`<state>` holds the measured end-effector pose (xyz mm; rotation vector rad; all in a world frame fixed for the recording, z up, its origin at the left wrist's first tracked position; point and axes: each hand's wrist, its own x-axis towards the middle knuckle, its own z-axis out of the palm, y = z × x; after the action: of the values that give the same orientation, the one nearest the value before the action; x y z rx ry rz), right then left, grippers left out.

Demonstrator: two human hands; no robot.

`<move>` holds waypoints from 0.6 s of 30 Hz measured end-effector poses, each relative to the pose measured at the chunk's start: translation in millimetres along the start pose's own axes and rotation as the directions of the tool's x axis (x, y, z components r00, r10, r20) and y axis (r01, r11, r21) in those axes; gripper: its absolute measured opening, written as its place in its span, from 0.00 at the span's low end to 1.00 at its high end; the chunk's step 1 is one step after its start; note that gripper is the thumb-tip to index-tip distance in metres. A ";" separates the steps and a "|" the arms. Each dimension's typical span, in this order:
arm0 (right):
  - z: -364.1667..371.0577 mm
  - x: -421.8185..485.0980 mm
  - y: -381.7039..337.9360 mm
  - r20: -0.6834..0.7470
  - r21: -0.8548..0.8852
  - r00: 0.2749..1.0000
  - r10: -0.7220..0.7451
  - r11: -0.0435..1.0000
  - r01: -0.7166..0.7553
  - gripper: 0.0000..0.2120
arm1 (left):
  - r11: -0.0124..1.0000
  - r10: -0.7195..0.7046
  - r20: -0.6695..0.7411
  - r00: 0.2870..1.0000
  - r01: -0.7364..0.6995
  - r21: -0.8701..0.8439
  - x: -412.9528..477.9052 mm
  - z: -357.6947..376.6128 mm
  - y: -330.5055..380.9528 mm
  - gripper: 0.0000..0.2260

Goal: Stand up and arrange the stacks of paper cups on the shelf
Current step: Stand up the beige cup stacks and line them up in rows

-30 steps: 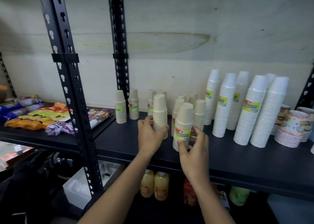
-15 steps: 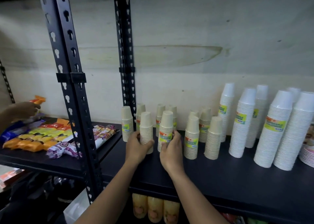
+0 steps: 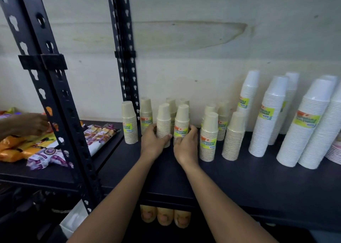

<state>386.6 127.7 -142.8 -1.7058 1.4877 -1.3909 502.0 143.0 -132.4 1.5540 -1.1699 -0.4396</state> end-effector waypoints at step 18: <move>0.3 4.5 14.2 -0.001 -0.027 1.000 0.024 0.999 -0.024 0.31 | 1.000 -0.018 0.061 0.998 0.018 0.006 2.2 4.7 -23.6 0.32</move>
<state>380.3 119.2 -153.3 -1.6984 1.5288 -1.3649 509.9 136.9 -154.4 1.5665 -1.2055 -0.4987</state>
